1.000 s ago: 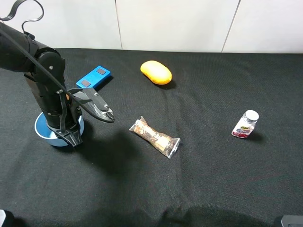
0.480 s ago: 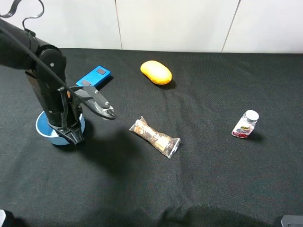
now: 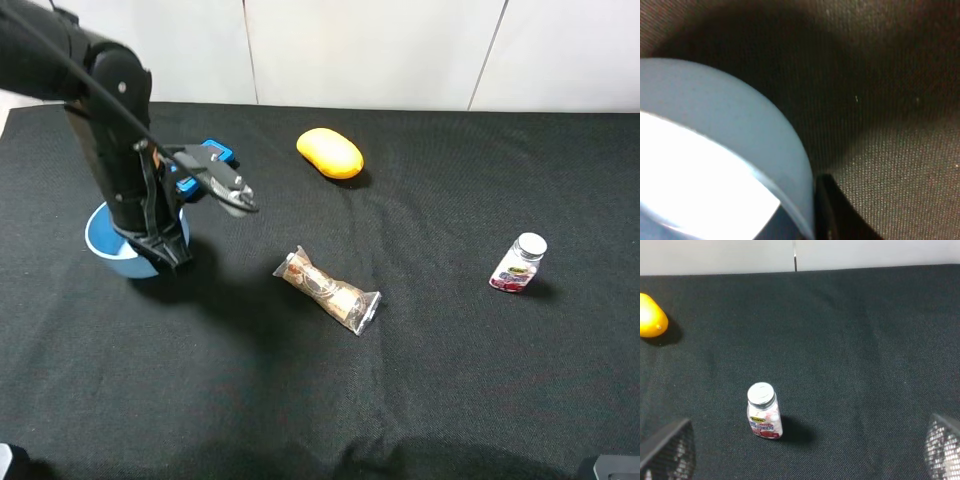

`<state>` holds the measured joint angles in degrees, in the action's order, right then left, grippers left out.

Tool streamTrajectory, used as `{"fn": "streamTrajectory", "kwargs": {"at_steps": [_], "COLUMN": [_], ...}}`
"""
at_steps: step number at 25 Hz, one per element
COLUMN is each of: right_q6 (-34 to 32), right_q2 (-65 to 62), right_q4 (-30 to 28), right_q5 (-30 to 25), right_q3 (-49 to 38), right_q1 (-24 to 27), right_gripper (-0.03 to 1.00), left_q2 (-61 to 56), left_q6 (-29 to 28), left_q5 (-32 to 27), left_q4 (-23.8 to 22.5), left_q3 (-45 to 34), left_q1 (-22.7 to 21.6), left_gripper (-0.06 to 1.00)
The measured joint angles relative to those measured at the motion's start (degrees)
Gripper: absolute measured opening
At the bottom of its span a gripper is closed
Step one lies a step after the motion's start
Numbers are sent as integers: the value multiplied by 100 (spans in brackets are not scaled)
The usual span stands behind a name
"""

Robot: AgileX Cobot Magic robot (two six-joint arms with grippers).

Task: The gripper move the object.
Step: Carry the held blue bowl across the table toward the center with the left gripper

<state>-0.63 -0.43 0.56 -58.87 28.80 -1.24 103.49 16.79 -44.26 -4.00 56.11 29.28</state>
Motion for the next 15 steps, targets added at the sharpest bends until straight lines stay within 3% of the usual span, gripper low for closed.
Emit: {"fn": "streamTrajectory", "kwargs": {"at_steps": [15], "right_q6": [0], "right_q2": [0], "right_q4": [0], "right_q5": [0], "right_q3": [0], "right_q1": [0], "right_gripper": [69], "left_q2": [1], "left_q6": [-510], "left_q5": [-1432], "left_q4": [0], "left_q3": [1922], "left_q1": [0], "left_gripper": [0]}}
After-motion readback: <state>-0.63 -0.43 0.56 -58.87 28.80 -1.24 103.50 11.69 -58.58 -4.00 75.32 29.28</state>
